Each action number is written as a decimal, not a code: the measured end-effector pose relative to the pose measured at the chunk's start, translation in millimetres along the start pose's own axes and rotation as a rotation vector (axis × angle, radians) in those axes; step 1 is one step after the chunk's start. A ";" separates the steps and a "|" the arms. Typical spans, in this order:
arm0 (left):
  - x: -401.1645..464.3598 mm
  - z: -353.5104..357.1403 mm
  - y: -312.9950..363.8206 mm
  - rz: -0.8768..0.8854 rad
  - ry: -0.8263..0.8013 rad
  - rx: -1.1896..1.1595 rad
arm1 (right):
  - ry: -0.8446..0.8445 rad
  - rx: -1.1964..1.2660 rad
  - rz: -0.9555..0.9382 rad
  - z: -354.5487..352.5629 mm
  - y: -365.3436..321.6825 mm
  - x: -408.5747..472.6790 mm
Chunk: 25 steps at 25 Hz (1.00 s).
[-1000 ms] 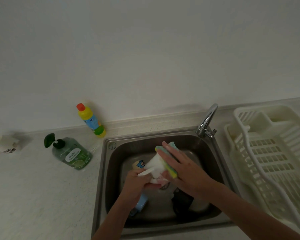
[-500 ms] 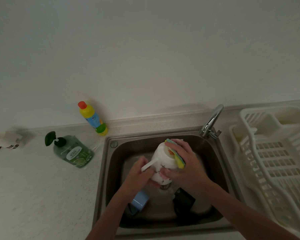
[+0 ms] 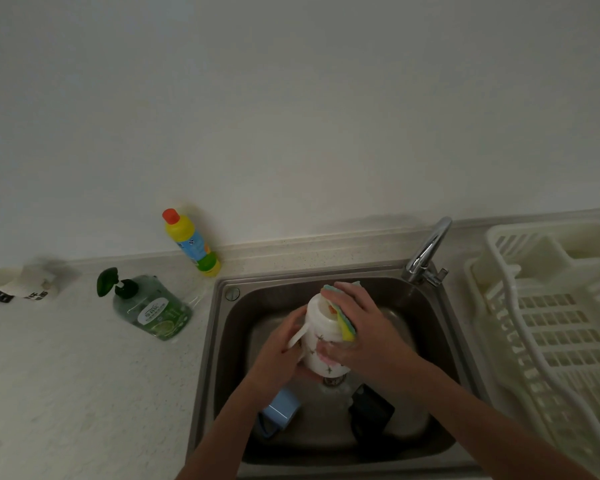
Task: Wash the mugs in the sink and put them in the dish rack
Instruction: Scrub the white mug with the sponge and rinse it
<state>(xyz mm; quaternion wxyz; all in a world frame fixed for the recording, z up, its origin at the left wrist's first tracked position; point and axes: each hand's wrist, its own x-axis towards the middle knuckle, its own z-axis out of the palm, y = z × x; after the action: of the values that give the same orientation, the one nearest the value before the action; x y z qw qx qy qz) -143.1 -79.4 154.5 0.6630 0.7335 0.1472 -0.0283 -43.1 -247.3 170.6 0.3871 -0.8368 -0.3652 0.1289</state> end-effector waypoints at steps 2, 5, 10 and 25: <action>-5.1 4.6 -0.9 0.016 0.008 -0.065 | -0.078 -0.122 -0.024 -8.9 0.9 -5.3; -2.0 12.2 -4.9 -0.015 0.069 -0.080 | -0.105 -0.375 -0.204 -13.9 -3.1 -18.5; -0.9 15.2 -4.5 -0.039 0.136 -0.180 | -0.170 -0.415 -0.120 -18.7 -5.4 7.2; 0.6 11.4 1.6 -0.072 0.170 -0.249 | -0.122 -0.494 -0.428 -16.5 -9.2 15.9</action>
<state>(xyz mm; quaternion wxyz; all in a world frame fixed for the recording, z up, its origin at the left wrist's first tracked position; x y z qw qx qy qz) -140.3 -90.5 154.5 0.7325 0.6397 0.2314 0.0288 -28.5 -241.1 189.5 0.1683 -0.8002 -0.5756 0.0019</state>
